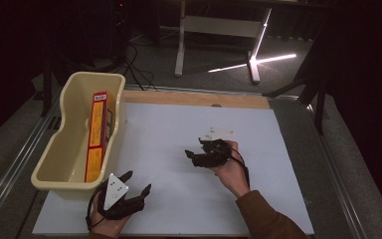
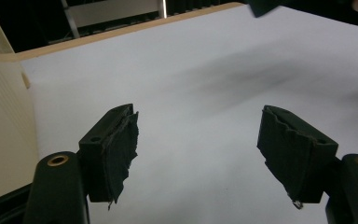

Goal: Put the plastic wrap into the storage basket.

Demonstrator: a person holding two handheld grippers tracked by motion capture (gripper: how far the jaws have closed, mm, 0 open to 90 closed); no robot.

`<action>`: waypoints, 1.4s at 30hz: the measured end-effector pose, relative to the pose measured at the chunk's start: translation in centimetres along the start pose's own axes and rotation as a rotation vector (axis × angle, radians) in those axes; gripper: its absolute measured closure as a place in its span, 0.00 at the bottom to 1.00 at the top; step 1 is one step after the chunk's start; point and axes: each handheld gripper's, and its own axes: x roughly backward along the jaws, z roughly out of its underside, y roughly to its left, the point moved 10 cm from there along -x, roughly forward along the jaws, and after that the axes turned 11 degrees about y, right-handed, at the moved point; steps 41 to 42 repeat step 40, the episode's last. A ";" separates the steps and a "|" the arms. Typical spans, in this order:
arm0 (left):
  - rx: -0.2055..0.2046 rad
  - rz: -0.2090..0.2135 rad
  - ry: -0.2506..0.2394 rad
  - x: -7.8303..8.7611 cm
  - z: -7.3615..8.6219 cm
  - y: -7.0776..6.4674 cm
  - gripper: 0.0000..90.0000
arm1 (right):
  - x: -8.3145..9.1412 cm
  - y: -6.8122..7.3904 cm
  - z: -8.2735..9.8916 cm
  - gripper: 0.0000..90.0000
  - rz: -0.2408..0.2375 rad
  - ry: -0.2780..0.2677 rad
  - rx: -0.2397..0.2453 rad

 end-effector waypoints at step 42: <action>-0.004 -0.033 0.015 -0.4 0.0 0.3 0.31 | 9.4 -4.3 14.0 0.32 0.086 -0.170 -0.204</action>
